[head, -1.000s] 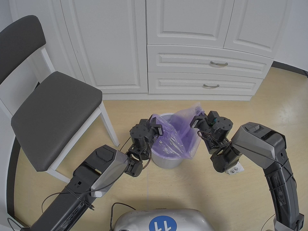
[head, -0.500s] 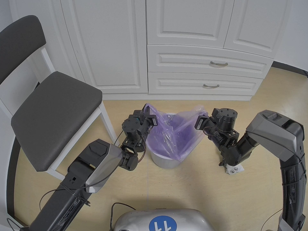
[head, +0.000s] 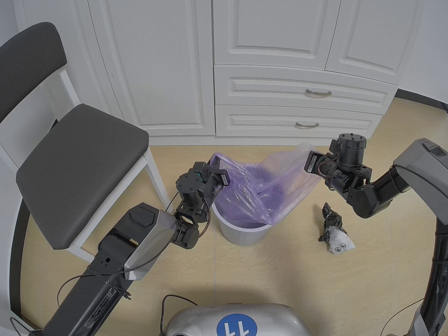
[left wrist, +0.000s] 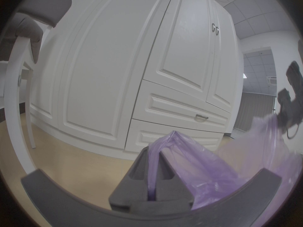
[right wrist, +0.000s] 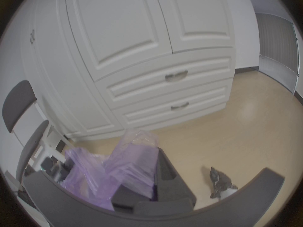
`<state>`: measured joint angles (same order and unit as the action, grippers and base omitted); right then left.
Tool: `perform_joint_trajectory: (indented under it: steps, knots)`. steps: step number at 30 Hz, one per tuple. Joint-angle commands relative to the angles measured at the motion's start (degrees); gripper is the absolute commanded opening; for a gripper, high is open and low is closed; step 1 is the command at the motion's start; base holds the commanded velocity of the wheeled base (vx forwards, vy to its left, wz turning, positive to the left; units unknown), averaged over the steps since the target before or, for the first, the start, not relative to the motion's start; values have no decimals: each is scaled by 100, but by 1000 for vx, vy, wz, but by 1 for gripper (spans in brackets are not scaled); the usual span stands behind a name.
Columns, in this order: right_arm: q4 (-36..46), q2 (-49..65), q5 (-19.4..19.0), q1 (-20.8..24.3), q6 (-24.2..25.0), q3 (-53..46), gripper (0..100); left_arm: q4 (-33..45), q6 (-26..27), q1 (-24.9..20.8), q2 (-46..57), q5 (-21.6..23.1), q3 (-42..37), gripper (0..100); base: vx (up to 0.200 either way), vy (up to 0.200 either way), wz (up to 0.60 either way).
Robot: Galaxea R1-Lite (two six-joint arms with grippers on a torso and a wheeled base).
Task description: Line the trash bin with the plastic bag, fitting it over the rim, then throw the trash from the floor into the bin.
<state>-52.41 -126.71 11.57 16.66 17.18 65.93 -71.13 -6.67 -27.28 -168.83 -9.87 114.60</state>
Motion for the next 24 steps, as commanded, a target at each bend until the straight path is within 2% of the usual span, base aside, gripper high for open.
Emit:
perform_joint_trajectory:
  steps: [1,6,13,19,24]
  knots:
    - [-33,243,12,-102,-65,-27,0,12,-19,-5,-186,65,-1,0,0,0,0]
    - [-41,287,12,-76,-74,-106,0,20,-19,-5,-344,188,-1,0,0,0,0]
    - [-446,76,-58,329,-100,-563,0,38,-10,74,-344,223,-1,0,0,0,0]
    - [-1246,-170,-85,373,-637,-871,0,-164,34,65,-159,161,-1,0,0,0,0]
    - [-1351,-363,-146,346,-804,-880,0,-410,219,56,-1,126,-26,0,0,0,0]
